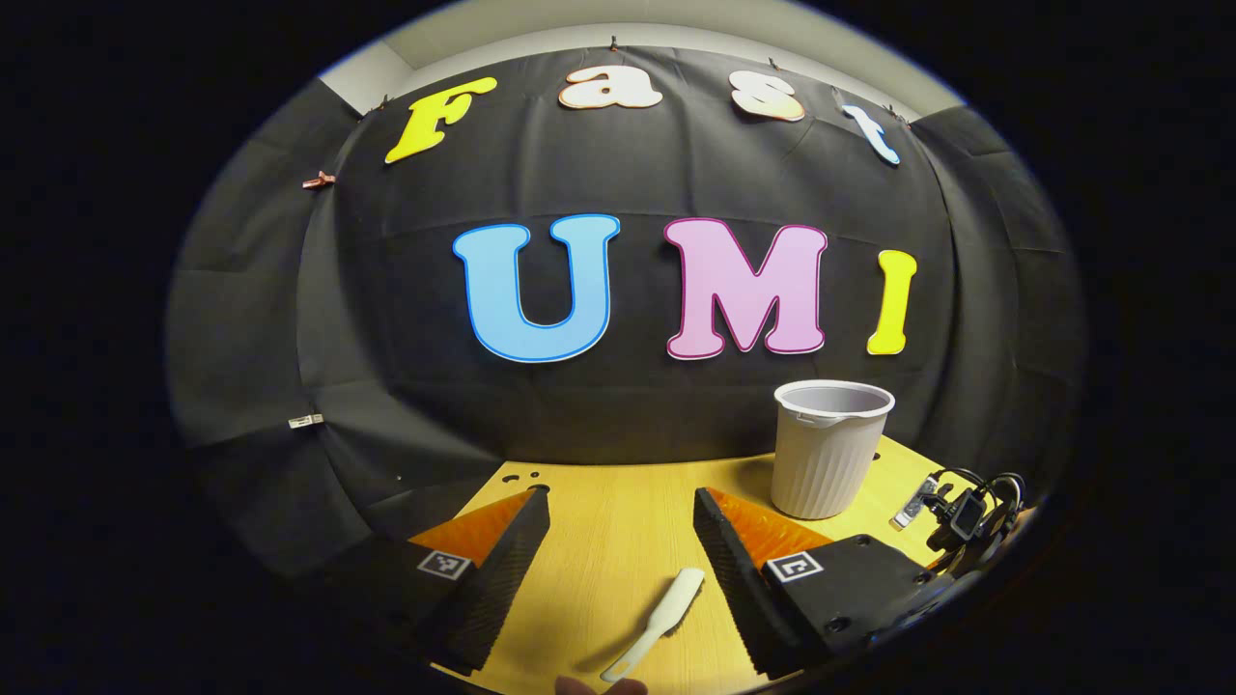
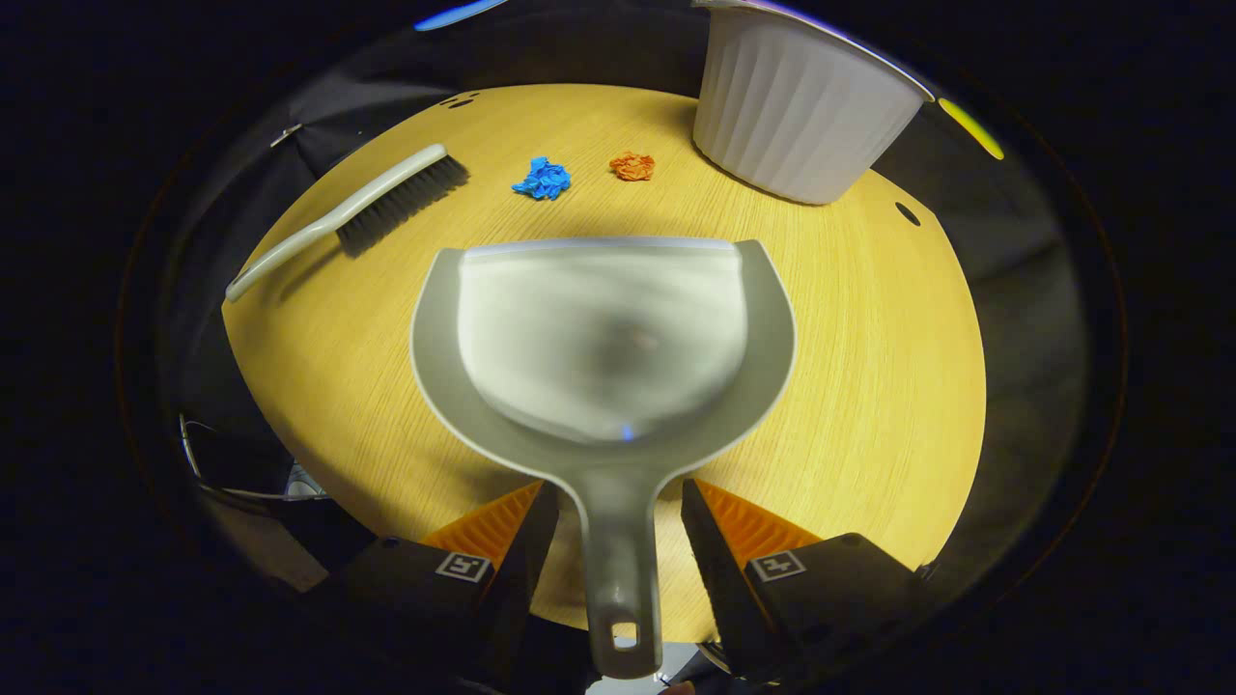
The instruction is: Pick up the small broom and dustpan from the desktop, sweep the trash into the dustpan with the broom, and then empty the trash into the garbage bin.
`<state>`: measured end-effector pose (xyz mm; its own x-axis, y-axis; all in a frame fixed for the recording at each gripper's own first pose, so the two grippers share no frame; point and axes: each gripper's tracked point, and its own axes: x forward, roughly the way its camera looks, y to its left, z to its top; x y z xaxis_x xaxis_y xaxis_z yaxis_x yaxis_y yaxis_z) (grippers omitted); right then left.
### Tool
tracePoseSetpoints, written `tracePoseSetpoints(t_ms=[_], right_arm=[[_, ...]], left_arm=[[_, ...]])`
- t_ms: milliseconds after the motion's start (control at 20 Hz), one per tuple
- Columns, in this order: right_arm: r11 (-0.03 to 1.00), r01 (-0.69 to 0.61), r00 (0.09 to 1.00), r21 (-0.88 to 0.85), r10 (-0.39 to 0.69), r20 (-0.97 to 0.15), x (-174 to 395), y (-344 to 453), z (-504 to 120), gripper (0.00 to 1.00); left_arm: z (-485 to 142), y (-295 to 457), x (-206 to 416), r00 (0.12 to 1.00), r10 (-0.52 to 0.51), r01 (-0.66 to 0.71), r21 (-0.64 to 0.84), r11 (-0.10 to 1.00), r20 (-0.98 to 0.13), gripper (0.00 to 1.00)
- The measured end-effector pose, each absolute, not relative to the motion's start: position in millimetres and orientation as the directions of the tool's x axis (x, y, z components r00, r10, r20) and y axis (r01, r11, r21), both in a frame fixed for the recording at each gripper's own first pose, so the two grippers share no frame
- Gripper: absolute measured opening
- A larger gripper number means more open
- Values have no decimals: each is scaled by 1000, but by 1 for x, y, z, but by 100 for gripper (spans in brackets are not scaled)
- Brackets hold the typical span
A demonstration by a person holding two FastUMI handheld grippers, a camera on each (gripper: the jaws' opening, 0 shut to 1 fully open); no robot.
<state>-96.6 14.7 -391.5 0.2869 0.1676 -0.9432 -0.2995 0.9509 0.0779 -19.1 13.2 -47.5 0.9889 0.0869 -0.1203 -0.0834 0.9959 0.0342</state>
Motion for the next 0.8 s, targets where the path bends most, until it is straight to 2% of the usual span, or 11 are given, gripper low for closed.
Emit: tracePoseSetpoints(t_ms=[200,300,400,500,550,650,700,800], right_arm=[[954,-279,246,109,181,-952,-91,22,-402,70],[959,-259,241,115,180,-954,-88,23,-399,71],[958,-259,259,120,189,-947,-86,23,-403,46],[953,-279,270,118,195,-943,-85,21,-399,34],[954,-275,280,117,196,-940,-85,22,-400,34],[952,-277,286,128,209,-935,-83,24,-400,43],[950,-285,292,127,213,-932,-82,22,-399,38],[946,-301,307,121,216,-927,-82,18,-394,36]], left_arm=[[-54,11,-19,985,104,-100,37,994,-138,95],[-57,10,-17,983,111,-106,42,993,-148,95],[-63,9,-15,980,115,-108,48,993,-165,95],[-70,9,-12,975,113,-104,58,993,-191,95],[-75,7,-11,973,99,-88,60,994,-209,95],[-88,4,-8,964,65,-50,65,997,-257,93],[-99,3,-7,956,48,-29,70,997,-290,93],[-124,1,-7,924,3,28,75,997,-382,93]])
